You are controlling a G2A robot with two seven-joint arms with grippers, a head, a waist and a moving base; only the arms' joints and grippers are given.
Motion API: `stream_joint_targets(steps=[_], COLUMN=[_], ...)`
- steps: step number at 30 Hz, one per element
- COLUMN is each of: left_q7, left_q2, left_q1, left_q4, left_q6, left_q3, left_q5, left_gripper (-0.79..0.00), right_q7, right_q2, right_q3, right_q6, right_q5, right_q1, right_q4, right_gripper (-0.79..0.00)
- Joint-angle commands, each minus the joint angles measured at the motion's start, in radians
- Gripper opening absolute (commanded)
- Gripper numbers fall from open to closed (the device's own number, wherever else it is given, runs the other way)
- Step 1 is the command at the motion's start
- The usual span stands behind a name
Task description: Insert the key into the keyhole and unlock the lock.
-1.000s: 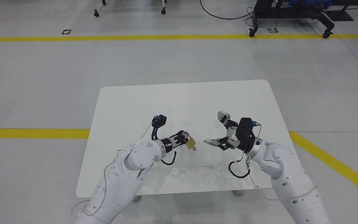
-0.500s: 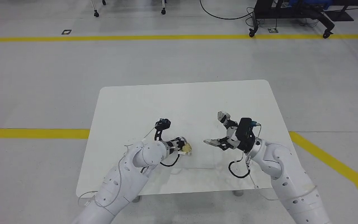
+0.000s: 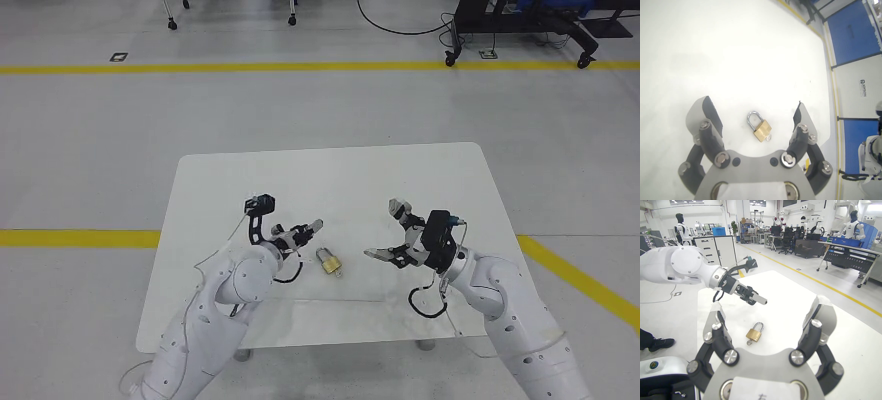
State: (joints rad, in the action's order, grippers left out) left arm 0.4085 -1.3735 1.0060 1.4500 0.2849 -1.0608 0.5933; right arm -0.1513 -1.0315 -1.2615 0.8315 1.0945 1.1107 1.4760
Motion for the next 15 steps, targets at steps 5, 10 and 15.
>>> stream_joint_targets(steps=[5,10,15], left_q7=[-0.314,-0.456,-0.548], left_q2=[0.018,0.023,0.024], left_q1=[0.133,0.174,0.143], left_q4=[0.097,0.110,0.033], left_q6=[0.106,0.114,0.138], left_q3=[-0.118,-0.191,-0.250], left_q5=[0.164,0.197,0.239], left_gripper=[0.000,0.000,0.000], right_q7=[-0.085,-0.141,-0.172], right_q2=[-0.007,-0.009,-0.007], right_q3=[-0.041,-0.114,-0.181], right_q6=[-0.200,-0.319,-0.428], right_q5=[-0.004,-0.069,-0.072], right_q1=[0.038,0.036,0.073], right_q4=[0.008,-0.078,-0.042], right_gripper=[0.000,0.000,0.000])
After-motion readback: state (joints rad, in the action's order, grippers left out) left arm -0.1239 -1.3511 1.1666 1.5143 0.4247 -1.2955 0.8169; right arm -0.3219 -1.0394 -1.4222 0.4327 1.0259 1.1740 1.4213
